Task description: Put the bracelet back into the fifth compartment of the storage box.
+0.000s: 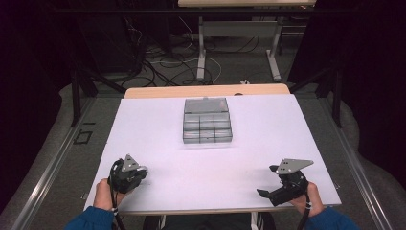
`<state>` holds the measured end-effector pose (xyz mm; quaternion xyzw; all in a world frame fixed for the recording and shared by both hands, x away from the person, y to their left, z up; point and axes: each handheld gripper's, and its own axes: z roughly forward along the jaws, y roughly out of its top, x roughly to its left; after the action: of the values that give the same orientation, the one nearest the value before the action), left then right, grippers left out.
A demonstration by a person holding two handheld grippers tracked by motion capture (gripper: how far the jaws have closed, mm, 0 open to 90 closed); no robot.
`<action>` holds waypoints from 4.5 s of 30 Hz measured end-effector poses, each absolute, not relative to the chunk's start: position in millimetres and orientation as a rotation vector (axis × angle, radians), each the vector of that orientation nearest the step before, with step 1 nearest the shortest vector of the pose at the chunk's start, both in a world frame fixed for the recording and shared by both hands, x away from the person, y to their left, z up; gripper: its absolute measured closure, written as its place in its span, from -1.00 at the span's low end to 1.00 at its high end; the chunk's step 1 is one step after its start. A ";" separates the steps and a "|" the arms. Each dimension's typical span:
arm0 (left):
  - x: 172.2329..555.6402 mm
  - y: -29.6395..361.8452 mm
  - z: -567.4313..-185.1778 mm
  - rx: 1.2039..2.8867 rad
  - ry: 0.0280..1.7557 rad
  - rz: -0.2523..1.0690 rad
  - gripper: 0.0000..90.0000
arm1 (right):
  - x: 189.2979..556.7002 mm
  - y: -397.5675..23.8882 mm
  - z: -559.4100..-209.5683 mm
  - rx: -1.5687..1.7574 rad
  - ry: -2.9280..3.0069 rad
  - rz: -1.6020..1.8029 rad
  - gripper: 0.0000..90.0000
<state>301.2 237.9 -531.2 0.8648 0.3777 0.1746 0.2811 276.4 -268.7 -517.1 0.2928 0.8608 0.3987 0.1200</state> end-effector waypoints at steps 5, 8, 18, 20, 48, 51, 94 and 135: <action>299.0 239.2 -527.4 2.301 1.010 0.484 0.91 | 276.5 -268.5 -517.0 0.854 2.522 1.159 -0.92; 298.8 240.3 -525.2 2.286 1.008 0.490 0.91 | 276.7 -268.8 -517.1 0.855 2.525 1.163 -0.92; 296.5 241.6 -520.4 2.251 0.992 0.520 0.91 | 276.9 -268.9 -517.2 0.854 2.524 1.159 -0.92; 296.1 242.1 -518.8 2.250 0.991 0.528 0.91 | 277.5 -269.1 -517.5 0.851 2.526 1.161 -0.92; 286.5 245.0 -500.1 2.123 0.970 0.603 0.90 | 277.3 -267.8 -518.7 0.861 2.517 1.154 -0.92; 285.6 244.3 -498.2 2.119 0.964 0.610 0.90 | 277.1 -267.7 -518.8 0.871 2.517 1.158 -0.92; 301.1 206.3 -484.1 2.066 0.862 0.663 0.90 | 278.8 -269.0 -519.1 0.861 2.527 1.147 -1.00; 332.6 158.5 -478.5 2.100 0.715 0.603 0.90 | 279.1 -268.6 -521.2 0.870 2.524 1.156 -0.99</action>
<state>332.6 158.5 -478.5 0.8337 0.2838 0.2395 0.4087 279.1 -268.6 -521.2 0.2971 0.8617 0.3947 0.1160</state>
